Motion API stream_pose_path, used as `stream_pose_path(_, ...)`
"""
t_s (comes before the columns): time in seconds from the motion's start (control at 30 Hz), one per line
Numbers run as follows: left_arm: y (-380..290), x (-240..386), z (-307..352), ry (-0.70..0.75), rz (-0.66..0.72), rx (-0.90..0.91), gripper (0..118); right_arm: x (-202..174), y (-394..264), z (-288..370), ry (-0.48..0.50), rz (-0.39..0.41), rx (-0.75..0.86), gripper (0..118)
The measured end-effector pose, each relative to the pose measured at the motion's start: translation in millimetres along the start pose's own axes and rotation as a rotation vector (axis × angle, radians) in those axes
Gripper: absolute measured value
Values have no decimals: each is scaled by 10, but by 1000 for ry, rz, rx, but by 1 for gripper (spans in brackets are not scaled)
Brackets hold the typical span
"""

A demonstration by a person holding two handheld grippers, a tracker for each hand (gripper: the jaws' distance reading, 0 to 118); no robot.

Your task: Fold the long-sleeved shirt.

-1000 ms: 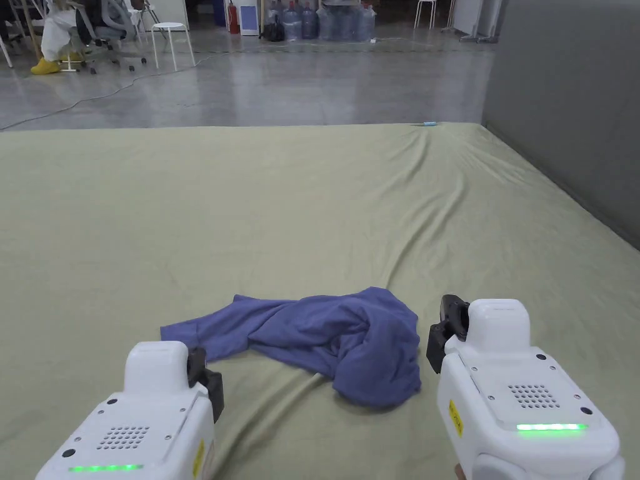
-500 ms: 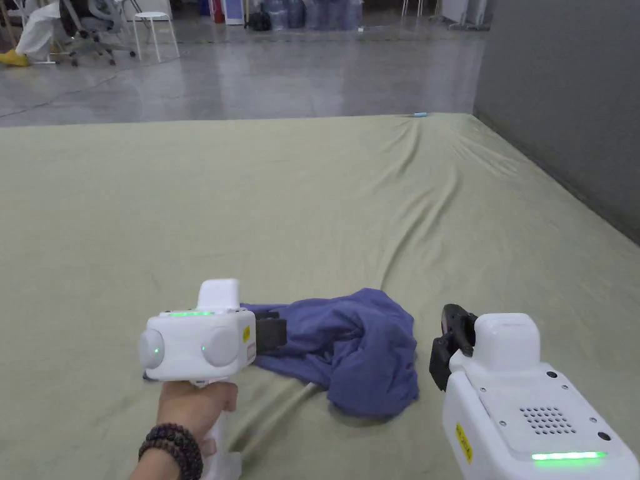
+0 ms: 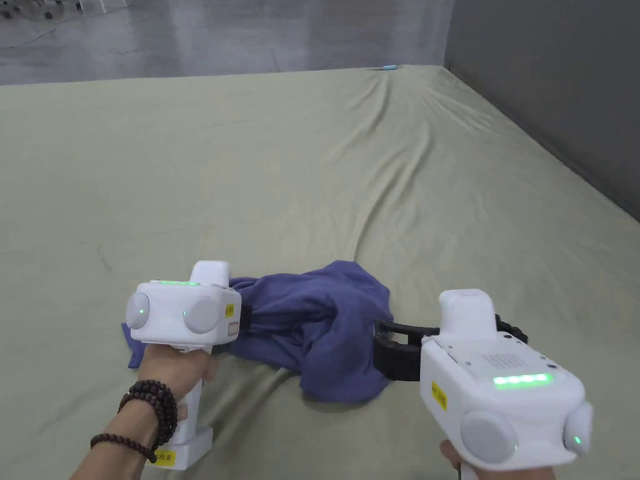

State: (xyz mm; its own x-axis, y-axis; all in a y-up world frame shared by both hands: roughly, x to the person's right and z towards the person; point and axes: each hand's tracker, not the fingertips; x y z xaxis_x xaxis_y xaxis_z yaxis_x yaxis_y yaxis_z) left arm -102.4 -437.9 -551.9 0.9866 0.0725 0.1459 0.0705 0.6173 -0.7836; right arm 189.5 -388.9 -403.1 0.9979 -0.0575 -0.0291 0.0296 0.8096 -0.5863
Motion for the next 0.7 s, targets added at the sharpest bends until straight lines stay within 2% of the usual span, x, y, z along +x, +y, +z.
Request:
stream_pose_path(0.1,37,-51,92,-5,26,13,7,40,-44,-429,24,-6,-221,118)
stream_pose_path(0.17,68,-91,137,-20,33,22,7,60,-107,-656,29,-40,-243,113)
stream_pose_path(0.27,80,-131,193,-36,68,32,7,2,-110,-935,-8,5,-298,85)
stream_pose_path(0.37,72,-138,237,-41,69,42,7,-119,-127,-1151,37,71,-337,54)
stream_pose_path(0.4,69,-133,260,-42,66,43,7,-184,-146,-1165,32,95,-336,54)
stream_pose_path(0.43,64,-133,274,-48,67,42,7,-222,-146,-1128,2,141,-311,49)
stream_pose_path(0.47,57,-132,296,-53,69,45,7,-249,-140,-1101,31,180,-301,45)
stream_pose_path(0.5,49,-137,330,-59,75,53,7,-234,-123,-1086,-10,207,-299,34)
stream_pose_path(0.53,48,-147,367,-71,81,60,7,-208,-92,-1059,11,172,-308,22)
stream_pose_path(0.57,53,-159,422,-84,90,66,7,-152,-25,-997,36,122,-308,3)
stream_pose_path(0.6,65,-176,507,-90,103,96,7,-85,71,-904,46,74,-269,0)
stream_pose_path(0.7,188,-242,788,-102,75,174,7,-1,470,-616,109,-1,-126,0)
